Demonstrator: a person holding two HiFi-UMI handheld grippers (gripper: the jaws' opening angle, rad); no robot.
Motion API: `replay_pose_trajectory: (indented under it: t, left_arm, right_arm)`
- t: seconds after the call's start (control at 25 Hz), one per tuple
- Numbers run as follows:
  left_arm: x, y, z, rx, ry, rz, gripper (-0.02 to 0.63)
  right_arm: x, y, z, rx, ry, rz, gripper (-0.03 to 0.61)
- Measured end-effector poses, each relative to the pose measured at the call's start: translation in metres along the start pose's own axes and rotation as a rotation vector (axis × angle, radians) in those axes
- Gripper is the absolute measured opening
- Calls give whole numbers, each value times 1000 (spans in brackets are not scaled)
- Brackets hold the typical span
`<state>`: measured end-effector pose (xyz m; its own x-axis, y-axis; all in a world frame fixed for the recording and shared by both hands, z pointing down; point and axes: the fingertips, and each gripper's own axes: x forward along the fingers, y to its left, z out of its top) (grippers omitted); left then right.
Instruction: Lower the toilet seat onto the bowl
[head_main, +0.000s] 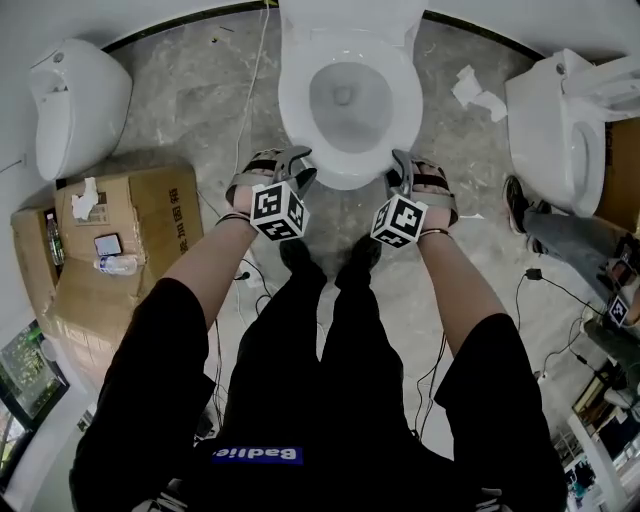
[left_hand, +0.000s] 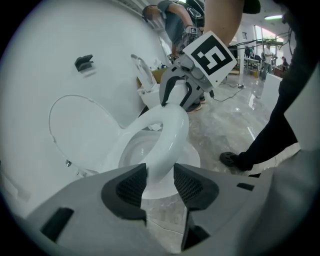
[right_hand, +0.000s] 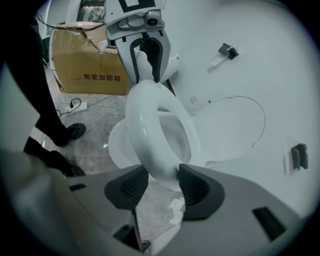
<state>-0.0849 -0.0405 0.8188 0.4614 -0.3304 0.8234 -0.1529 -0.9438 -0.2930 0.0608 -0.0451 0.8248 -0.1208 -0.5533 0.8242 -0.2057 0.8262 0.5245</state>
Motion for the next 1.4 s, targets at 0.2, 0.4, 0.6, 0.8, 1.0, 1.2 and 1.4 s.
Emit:
replay_pose_trajectory:
  t: [0.2,0.4,0.6,0.8,1.0,1.2,1.4]
  left_arm:
    - [25,-26,-20,-14,6,17,173]
    - [52,-55,-40,-44,41,-10,173]
    - [80,-74,-59,-36,68,-50,167]
    - [101,-88,-73,-48,80,-81,167]
    - [113,-93,-83,-72,110,-101,167]
    - [115,-95,-84,-68,112,-106,169]
    - [96,-91,-72,-120,116,-119,169]
  right_arm:
    - [25,33,-8,-33,-32,14,207]
    - [49,70,-19,-59,-37,59,225]
    - [77,97,-27,-78,-35,115,230]
    - [99,115,-33,-98,-21,141,242]
    - [112,125,-34,-100,-4,165,244]
    - [114,127,-35,-99,1,172,245]
    - [91,122,-28,-2,8,193,244]
